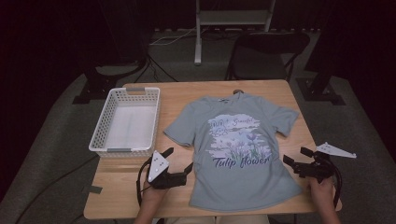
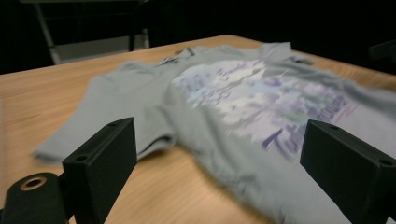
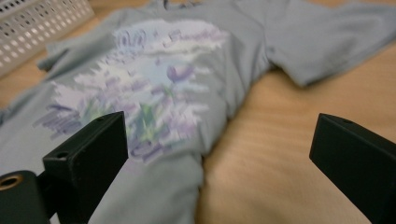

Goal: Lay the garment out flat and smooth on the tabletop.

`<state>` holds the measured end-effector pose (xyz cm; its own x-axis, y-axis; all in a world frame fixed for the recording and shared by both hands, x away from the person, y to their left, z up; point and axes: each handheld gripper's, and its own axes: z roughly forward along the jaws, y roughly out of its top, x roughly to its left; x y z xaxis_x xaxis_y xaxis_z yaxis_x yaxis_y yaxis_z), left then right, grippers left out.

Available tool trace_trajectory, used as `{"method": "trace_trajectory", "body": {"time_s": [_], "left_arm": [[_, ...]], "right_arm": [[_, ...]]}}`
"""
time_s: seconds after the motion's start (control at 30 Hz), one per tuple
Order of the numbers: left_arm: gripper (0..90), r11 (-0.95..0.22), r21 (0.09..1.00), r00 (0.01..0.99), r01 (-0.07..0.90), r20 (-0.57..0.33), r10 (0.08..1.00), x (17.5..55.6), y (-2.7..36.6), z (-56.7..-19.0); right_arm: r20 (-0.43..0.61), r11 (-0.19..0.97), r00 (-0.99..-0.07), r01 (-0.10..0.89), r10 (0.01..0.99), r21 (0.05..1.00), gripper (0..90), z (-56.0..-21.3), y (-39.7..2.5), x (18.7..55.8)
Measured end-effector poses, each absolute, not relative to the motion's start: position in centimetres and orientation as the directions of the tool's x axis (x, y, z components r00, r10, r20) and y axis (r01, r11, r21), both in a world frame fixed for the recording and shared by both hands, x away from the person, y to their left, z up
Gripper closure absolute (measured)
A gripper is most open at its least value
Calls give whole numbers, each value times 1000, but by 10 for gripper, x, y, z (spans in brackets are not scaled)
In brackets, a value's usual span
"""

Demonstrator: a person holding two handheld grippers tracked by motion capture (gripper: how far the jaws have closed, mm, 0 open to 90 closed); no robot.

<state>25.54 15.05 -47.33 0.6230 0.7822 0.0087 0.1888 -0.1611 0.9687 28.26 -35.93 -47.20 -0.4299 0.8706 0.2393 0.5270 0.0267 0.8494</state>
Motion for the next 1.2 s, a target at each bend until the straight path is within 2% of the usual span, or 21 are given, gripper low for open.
{"method": "trace_trajectory", "body": {"time_s": [0.23, 0.53, 0.7, 1.03, 1.2], "left_arm": [[120, -122, 971, 590, 208, -25, 807, 238, 179, -483], [120, -102, 973, 576, 207, -37, 817, 228, 191, -489], [120, -101, 979, 576, 179, -21, 817, 219, 198, -489], [120, -70, 988, 576, 135, -21, 817, 206, 207, -491], [121, -15, 994, 559, 105, -46, 828, 204, 210, -492]], "right_arm": [[246, 21, -383, 574, 890, 818, 41, -485, -369, 264], [192, 21, -335, 540, 922, 842, 41, -490, -369, 244], [148, 49, -322, 532, 935, 845, 45, -490, -373, 241], [203, -14, -300, 529, 932, 848, 45, -490, -391, 233], [175, -20, -276, 485, 945, 874, 45, -489, -388, 233]]}}
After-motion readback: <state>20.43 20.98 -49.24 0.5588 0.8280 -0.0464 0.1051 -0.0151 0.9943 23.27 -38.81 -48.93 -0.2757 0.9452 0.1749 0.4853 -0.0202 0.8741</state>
